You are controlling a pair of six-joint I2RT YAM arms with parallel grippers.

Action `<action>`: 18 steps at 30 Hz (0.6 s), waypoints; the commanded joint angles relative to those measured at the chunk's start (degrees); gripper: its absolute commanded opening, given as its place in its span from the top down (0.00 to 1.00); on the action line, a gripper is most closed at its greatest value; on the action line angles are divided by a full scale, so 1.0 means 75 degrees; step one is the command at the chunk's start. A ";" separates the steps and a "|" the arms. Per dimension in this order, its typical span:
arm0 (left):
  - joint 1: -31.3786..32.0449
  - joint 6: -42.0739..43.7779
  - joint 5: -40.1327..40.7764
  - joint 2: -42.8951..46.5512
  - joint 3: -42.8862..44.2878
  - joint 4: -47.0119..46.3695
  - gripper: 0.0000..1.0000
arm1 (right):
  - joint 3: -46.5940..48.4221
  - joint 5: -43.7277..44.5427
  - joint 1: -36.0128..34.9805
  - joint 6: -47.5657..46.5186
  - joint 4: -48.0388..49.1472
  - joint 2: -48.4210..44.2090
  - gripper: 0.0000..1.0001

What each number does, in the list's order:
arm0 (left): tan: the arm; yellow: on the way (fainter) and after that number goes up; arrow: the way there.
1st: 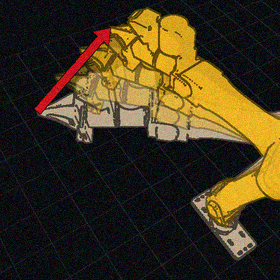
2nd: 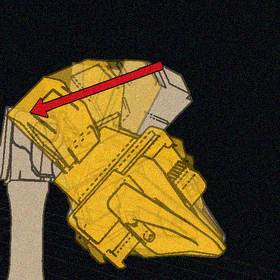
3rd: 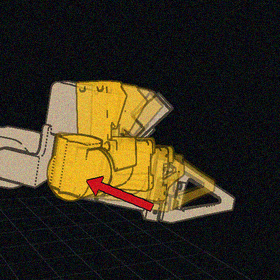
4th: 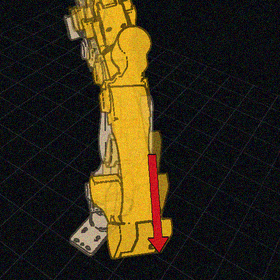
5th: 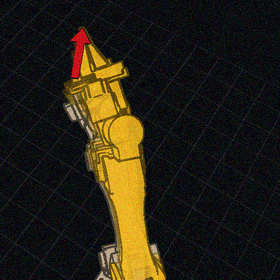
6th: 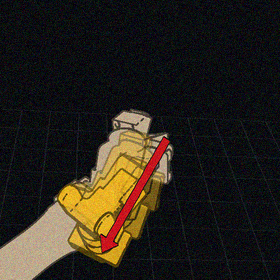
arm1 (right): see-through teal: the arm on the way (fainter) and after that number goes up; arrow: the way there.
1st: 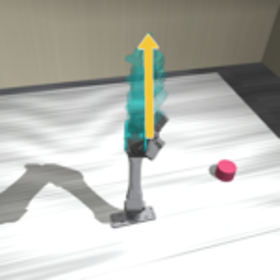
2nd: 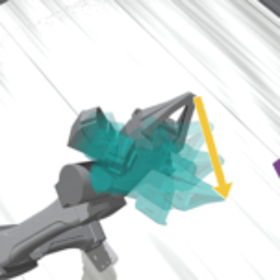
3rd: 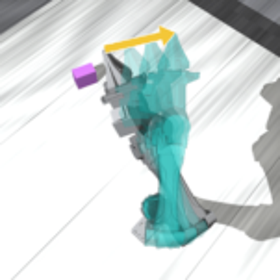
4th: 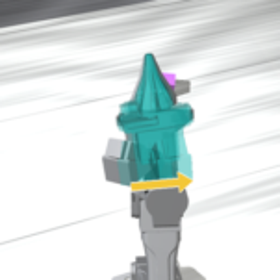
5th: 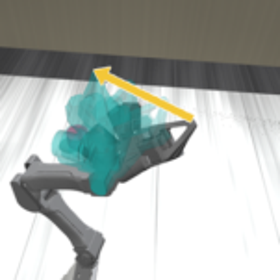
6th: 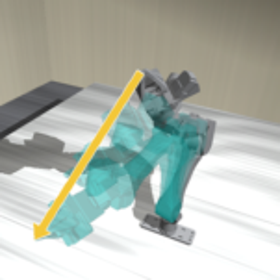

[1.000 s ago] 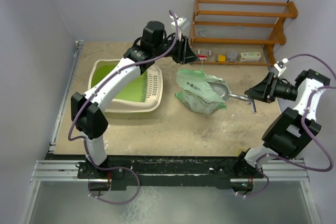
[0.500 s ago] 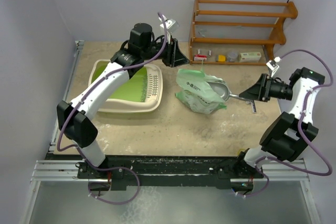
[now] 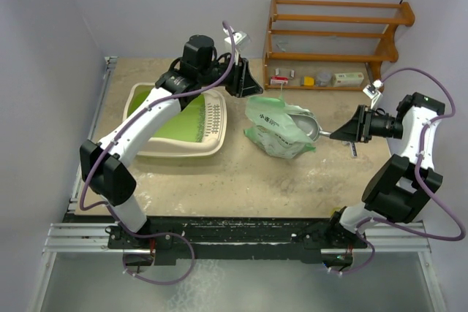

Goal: Fill the litter box with clean litter
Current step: Pick up the spatula from the cat litter bag.

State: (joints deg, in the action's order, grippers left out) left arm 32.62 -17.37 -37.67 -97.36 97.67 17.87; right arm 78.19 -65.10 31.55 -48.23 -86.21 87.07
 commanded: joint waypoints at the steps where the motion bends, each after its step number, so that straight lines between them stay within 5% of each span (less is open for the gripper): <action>1: -0.0058 0.0158 0.0067 0.0355 0.0012 -0.0123 0.70 | 0.0005 -0.0005 0.0021 -0.0121 -0.0716 0.0006 0.53; 7: -0.0081 0.0159 0.0072 0.0361 0.0000 -0.0132 0.70 | -0.0060 0.0325 0.0003 -0.0222 -0.0722 -0.0111 0.44; 18: -0.0096 0.0031 -0.0038 0.0281 0.0016 -0.0235 0.71 | -0.0214 0.0128 -0.0090 -0.0464 -0.0719 0.0289 0.45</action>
State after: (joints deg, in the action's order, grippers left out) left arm 32.25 -17.37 -37.28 -97.36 97.60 18.44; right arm 77.30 -62.54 31.33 -49.67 -86.21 88.47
